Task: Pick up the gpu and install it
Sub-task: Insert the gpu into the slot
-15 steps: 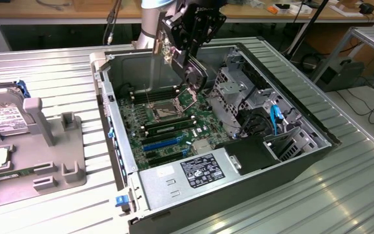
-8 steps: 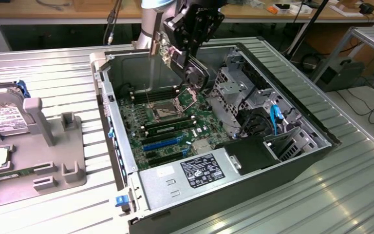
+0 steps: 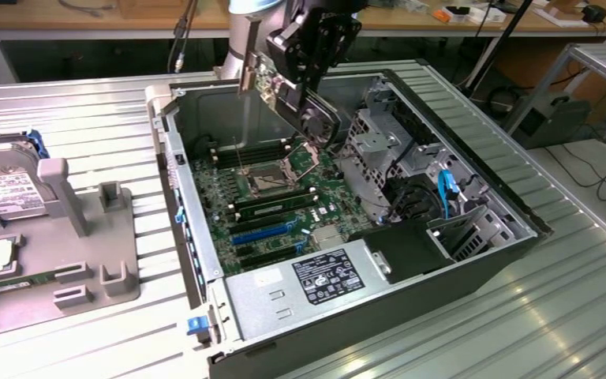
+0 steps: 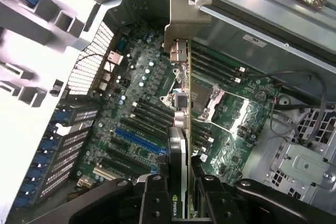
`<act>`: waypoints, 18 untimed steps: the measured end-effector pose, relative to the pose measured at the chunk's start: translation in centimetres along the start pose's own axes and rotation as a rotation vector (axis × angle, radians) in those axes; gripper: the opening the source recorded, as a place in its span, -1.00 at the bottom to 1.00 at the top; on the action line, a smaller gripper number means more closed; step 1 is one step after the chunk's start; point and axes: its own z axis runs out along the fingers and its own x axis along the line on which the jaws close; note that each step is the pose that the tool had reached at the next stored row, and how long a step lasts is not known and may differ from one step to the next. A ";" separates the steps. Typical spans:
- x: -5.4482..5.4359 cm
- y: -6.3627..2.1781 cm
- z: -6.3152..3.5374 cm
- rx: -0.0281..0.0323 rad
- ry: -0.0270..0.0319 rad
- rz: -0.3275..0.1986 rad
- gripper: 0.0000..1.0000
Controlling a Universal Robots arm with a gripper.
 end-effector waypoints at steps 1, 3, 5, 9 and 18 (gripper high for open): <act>0.0 0.00 0.00 0.0003 0.0009 -0.015 -0.47; 0.0 0.00 0.00 0.0005 0.0017 -0.031 -0.47; 0.0 0.00 0.00 0.0008 0.0025 -0.046 -0.47; 0.0 0.00 0.00 0.0015 0.0050 -0.092 -0.47; 0.0 0.00 0.00 0.0029 0.0096 -0.178 -0.47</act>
